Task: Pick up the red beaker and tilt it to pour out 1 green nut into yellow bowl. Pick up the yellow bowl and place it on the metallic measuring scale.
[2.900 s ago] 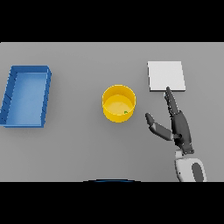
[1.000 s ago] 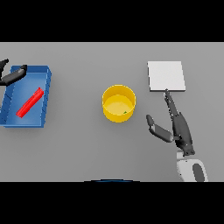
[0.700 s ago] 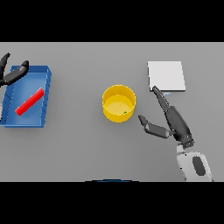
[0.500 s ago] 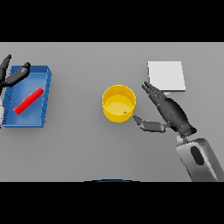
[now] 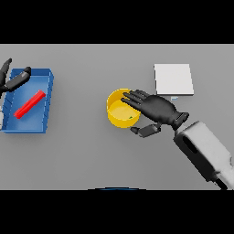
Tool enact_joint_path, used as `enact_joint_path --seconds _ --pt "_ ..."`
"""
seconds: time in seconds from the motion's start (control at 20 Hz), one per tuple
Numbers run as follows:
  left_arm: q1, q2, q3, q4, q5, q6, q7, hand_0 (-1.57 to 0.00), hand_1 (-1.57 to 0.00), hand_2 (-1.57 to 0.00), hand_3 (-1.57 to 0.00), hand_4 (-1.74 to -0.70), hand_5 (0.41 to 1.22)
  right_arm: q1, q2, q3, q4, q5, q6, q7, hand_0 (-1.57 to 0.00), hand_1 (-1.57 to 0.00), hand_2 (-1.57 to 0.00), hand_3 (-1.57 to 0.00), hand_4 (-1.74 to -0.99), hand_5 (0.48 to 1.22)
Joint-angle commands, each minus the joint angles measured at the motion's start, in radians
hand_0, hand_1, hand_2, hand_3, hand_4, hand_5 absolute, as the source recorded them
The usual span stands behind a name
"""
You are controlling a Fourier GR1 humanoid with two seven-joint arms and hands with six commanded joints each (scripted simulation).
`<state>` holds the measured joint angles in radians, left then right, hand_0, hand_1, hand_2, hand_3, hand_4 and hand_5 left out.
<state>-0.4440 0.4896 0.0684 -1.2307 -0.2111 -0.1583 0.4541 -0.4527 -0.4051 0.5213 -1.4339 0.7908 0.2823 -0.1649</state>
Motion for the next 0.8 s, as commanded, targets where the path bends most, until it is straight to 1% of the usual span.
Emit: enact_joint_path --seconds 0.0,0.05,0.1,0.25,0.3,0.35,0.4,0.45,0.5,0.55,0.6,0.75 --pt "0.001 0.0 0.001 -0.003 0.004 -0.003 -0.002 0.0 0.0 0.0 0.0 -0.81 0.695 -0.021 0.002 0.015 0.029 0.011 0.007 -0.013 0.0 0.0 0.0 0.0 -1.153 0.639" --pt "-0.005 0.004 0.006 0.002 0.003 -0.001 0.003 0.0 0.0 0.0 0.0 -0.81 0.695 -0.039 0.002 0.03 0.053 0.02 0.012 -0.038 0.0 0.0 0.0 0.0 -1.154 0.639" --pt "-0.015 0.003 0.006 0.011 0.002 -0.002 -0.001 0.0 0.0 0.0 0.0 -0.81 0.695 -0.059 0.005 0.044 0.083 0.03 0.02 -0.05 0.0 0.0 0.0 0.0 -1.156 0.642" --pt "-0.006 0.01 0.009 -0.001 0.004 -0.005 -0.001 0.0 0.0 0.0 0.0 -0.81 0.693 -0.114 0.027 0.088 0.136 0.048 0.073 -0.058 0.0 0.0 0.0 0.0 -1.157 0.652" --pt "-0.012 0.013 0.011 0.015 0.002 -0.007 -0.003 0.0 0.0 0.0 0.0 -0.81 0.696 -0.13 0.019 0.1 0.148 0.058 0.085 -0.07 0.0 0.0 0.0 0.0 -1.161 0.658" --pt "-0.013 0.014 0.013 0.013 0.006 -0.011 0.0 0.0 0.0 0.0 0.0 -0.81 0.701 -0.156 0.03 0.107 0.167 0.06 0.106 -0.053 0.0 0.0 0.0 0.0 -1.159 0.663" --pt "-0.001 0.015 0.012 0.009 0.005 -0.009 -0.017 0.0 0.0 0.0 0.0 -0.81 0.7 -0.162 0.036 0.123 0.183 0.068 0.118 -0.06 0.0 0.0 0.0 0.0 -1.162 0.667" --pt "0.001 0.016 0.01 0.003 0.003 -0.01 -0.018 0.0 0.0 0.0 0.0 -0.81 0.7 -0.172 0.052 0.136 0.201 0.075 0.129 -0.046 0.0 0.0 0.0 0.0 -1.164 0.67" --pt "-0.001 0.016 0.01 0.005 0.003 -0.012 -0.016 0.0 0.0 0.0 0.0 -0.8 0.702 -0.189 0.052 0.145 0.209 0.08 0.147 -0.048 0.0 0.0 0.0 0.0 -1.168 0.673" --pt "-0.007 0.01 0.006 0.017 -0.002 -0.008 -0.016 0.0 0.0 0.0 0.0 -0.8 0.703 -0.198 0.063 0.152 0.231 0.086 0.15 -0.038 0.0 0.0 0.0 0.0 -1.174 0.674" --pt "-0.018 0.008 0.004 0.025 -0.005 -0.007 -0.013 0.0 0.0 0.0 0.0 -0.8 0.706 -0.212 0.06 0.154 0.247 0.084 0.161 -0.047 0.0 0.0 0.0 0.0 -1.177 0.673" --pt "-0.005 0.019 0.008 0.017 -0.003 -0.015 -0.018 0.0 0.0 0.0 0.0 -0.8 0.704 -0.231 0.08 0.172 0.313 0.098 0.16 -0.052 0.0 0.0 0.0 -0.01 -1.186 0.684"
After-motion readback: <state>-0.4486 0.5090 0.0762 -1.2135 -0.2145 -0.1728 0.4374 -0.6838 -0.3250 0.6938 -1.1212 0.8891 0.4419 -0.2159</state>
